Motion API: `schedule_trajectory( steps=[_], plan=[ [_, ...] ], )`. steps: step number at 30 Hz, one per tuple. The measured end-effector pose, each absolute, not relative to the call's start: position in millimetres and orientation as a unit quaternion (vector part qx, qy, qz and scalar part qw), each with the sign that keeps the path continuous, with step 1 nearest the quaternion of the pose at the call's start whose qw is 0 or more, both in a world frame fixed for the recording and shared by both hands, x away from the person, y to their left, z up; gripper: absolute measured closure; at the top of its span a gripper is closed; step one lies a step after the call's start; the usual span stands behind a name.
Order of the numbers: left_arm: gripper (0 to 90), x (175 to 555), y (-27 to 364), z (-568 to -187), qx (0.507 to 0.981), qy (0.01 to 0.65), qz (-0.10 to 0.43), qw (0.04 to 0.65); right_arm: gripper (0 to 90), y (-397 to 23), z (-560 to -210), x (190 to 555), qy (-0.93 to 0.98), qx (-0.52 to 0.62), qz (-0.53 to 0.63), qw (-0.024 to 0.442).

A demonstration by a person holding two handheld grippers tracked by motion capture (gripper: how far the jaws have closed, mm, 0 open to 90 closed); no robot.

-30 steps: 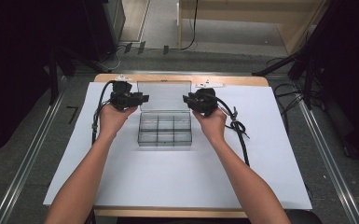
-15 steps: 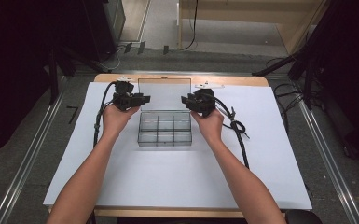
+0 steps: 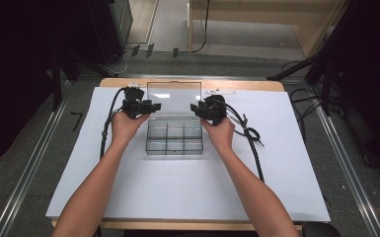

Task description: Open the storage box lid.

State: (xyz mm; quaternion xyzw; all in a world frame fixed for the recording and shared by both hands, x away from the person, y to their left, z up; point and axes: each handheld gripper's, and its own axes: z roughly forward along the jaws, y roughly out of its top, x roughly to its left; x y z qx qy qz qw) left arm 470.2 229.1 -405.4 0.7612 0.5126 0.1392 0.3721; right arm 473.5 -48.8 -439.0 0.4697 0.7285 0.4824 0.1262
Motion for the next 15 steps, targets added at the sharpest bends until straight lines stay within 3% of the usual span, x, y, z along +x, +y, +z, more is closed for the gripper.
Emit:
schedule_trajectory(
  steps=[15],
  plan=[
    [49.9,474.6,229.0,-412.4,0.76,0.52,0.13,0.367,56.1,-47.6,-444.4,477.5,0.728,0.476,0.48,0.113]
  ],
)
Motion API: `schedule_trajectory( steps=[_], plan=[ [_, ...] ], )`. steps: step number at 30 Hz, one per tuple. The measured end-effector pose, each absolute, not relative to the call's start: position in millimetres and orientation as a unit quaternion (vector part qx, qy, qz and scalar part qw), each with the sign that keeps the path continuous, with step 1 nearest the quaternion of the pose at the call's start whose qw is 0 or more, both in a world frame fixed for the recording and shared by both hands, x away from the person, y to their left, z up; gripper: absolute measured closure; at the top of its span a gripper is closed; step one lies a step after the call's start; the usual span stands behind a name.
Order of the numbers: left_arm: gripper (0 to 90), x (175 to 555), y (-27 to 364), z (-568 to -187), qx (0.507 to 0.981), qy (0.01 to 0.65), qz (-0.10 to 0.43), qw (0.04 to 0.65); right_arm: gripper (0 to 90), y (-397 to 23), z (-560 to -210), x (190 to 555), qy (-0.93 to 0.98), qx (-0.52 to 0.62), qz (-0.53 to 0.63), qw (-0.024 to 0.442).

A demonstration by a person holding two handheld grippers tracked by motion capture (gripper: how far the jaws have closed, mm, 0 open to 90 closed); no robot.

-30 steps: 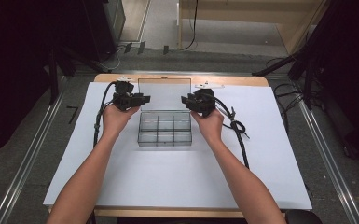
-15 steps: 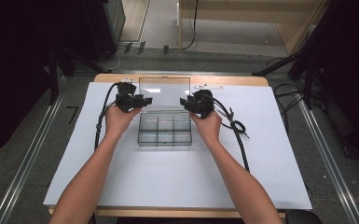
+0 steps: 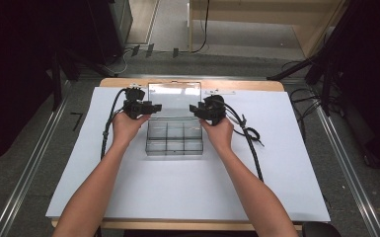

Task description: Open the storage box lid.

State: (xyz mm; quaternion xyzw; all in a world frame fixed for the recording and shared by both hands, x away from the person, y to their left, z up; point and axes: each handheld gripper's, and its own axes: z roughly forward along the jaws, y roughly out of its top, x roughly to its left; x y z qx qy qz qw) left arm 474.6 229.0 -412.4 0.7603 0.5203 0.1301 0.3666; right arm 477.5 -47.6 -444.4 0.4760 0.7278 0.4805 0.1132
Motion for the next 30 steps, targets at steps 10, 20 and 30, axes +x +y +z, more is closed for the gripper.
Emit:
schedule_trajectory(
  steps=[10,20,30],
  plan=[
    [46.6,476.6,228.4,-416.3,0.759,0.527,0.119,0.363,54.2,-47.0,-447.0,479.6,0.726,0.484,0.478,0.101],
    [43.9,478.6,228.0,-419.9,0.756,0.535,0.105,0.362,51.9,-46.4,-449.4,480.9,0.728,0.486,0.473,0.096],
    [40.5,480.6,227.1,-423.6,0.752,0.546,0.09,0.359,47.1,-43.9,-451.8,481.4,0.734,0.486,0.465,0.094]
  ],
)
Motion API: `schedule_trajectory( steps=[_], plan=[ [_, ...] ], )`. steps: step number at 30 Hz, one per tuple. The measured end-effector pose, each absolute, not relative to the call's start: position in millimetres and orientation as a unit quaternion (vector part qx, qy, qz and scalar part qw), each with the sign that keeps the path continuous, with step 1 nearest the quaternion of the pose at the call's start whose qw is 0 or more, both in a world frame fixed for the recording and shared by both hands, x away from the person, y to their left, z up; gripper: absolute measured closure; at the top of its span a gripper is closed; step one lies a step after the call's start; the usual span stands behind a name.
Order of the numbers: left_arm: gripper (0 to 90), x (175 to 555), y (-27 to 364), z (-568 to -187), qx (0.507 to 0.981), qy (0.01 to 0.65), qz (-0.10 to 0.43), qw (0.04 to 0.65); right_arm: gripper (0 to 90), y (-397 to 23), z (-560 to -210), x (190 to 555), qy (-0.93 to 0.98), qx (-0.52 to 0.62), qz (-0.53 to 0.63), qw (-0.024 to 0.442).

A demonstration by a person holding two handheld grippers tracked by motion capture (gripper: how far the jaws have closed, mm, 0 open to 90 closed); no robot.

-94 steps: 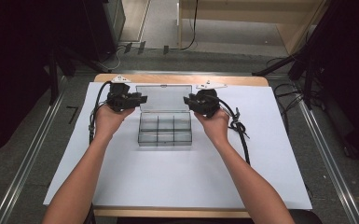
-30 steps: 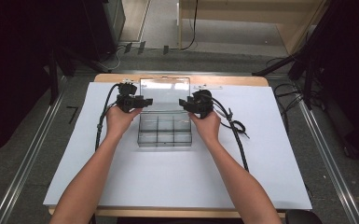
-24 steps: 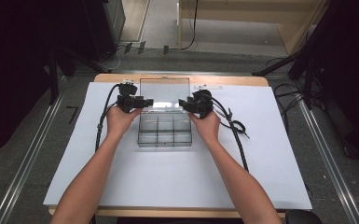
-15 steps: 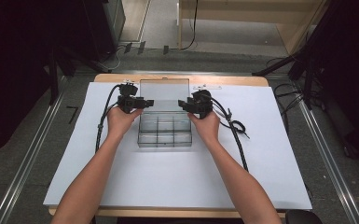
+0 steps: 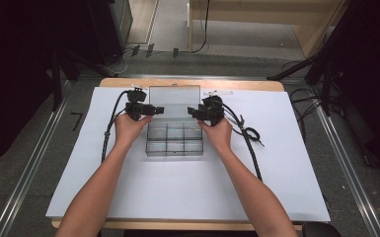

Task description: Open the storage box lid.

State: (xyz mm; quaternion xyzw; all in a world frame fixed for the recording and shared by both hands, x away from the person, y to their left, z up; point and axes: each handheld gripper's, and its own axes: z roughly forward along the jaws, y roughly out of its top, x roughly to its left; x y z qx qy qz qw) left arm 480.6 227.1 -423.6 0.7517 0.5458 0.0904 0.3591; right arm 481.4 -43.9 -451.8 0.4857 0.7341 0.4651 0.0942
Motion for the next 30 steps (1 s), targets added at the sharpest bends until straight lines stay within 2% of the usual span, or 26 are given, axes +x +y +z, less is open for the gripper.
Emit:
schedule_trajectory(
  steps=[11,30],
  plan=[
    [36.1,482.6,225.3,-427.0,0.75,0.556,0.077,0.351,45.5,-45.4,-455.7,483.9,0.73,0.495,0.465,0.074],
    [31.9,483.7,223.4,-429.9,0.748,0.567,0.064,0.338,39.4,-43.8,-459.1,484.1,0.733,0.5,0.456,0.072]
  ],
)
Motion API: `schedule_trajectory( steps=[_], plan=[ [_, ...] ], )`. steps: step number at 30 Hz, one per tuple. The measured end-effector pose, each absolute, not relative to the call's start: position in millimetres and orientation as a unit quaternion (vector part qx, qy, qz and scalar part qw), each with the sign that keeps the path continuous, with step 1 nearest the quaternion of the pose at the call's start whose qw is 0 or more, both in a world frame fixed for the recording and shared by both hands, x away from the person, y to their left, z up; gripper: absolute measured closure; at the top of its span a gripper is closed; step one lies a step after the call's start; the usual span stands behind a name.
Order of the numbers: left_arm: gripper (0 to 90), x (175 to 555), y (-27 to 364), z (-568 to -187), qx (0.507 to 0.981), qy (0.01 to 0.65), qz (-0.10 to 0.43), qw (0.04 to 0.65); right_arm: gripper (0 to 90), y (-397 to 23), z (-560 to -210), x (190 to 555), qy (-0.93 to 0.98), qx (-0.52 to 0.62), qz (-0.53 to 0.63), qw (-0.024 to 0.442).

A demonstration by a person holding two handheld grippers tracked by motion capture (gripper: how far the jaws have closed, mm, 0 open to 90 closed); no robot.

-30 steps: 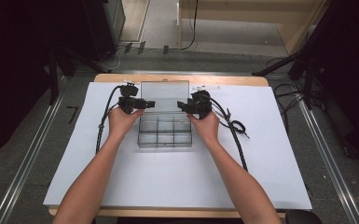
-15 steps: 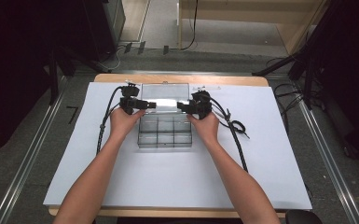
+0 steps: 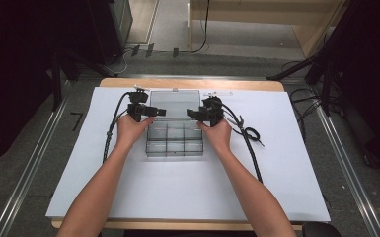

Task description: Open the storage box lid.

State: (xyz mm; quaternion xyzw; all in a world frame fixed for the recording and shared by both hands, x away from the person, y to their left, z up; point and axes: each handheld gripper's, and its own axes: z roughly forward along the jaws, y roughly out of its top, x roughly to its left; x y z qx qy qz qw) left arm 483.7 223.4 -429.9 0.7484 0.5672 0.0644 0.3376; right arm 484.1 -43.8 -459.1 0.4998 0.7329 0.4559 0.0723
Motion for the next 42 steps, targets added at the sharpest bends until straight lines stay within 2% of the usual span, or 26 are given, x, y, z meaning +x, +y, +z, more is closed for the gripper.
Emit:
schedule_trajectory(
  steps=[42],
  plan=[
    [29.3,485.8,225.6,-433.3,0.745,0.579,0.044,0.328,34.2,-44.8,-466.0,487.5,0.722,0.52,0.454,0.035]
  ],
)
